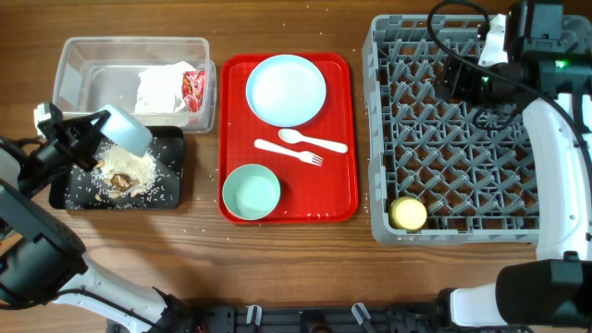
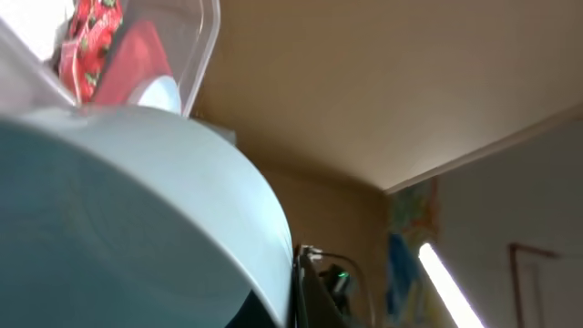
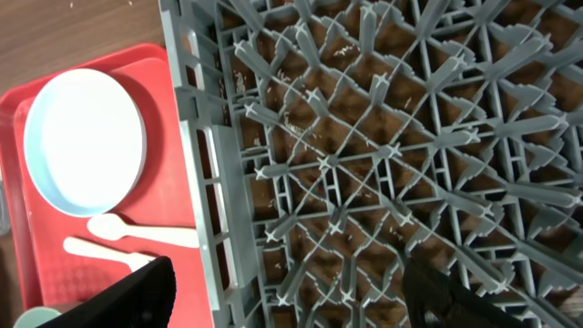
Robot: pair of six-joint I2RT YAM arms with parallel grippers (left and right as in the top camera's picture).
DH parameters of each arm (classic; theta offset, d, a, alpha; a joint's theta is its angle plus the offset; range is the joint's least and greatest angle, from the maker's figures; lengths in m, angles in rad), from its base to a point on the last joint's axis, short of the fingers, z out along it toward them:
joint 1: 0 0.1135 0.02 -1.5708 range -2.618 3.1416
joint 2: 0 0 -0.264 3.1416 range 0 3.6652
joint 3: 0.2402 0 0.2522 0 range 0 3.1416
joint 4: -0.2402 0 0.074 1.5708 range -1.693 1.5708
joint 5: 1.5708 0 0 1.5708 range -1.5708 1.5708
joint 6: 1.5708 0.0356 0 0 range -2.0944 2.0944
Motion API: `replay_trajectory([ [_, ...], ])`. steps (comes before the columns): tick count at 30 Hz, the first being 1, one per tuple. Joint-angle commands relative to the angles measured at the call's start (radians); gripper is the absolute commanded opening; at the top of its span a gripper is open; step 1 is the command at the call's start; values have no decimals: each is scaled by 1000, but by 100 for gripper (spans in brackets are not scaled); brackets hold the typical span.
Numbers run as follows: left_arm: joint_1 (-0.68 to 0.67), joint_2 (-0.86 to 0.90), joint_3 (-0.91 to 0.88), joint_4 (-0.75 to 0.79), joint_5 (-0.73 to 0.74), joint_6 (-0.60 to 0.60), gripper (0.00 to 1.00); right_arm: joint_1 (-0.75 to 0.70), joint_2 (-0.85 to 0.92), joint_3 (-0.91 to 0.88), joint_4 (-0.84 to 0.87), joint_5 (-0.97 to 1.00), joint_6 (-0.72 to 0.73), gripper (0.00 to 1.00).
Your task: Sort waste into correct bins and load items into the dishwasher rack
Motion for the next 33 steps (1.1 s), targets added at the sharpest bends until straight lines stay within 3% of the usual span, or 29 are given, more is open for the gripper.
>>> replay_trajectory([
  [1,11,6,-6,31,24,36,4,4,12,3,-10,-8,-24,81],
  [3,16,6,-6,60,21,-55,4,4,12,3,-10,-8,-24,81],
  [4,15,6,-6,26,33,-64,4,4,12,3,-13,-8,-24,81],
  [7,17,6,-6,119,5,-68,4,4,12,3,-11,-8,-24,81],
  [9,0,6,-6,-8,33,-75,4,4,12,3,-11,-8,-24,82],
  [12,-43,-10,-6,-80,33,-36,4,4,12,3,1,-8,-32,82],
  [17,-238,-161,32,-119,29,131,4,4,12,3,11,-9,-49,82],
  [20,-430,-252,82,-18,-45,138,4,4,12,3,14,-9,-49,82],
  [22,-570,-285,97,113,-175,33,4,4,12,3,14,-9,-49,82],
  [23,-647,-293,97,196,-288,-77,4,4,12,3,13,-9,-49,82],
  [27,-975,-294,97,388,-880,-407,4,4,12,3,10,-8,-49,82],
  [31,-1295,-273,95,392,-1362,-419,4,4,12,3,9,-9,-49,82],
  [33,-1408,-237,93,388,-1461,-419,4,4,12,3,10,-9,-49,82],
])
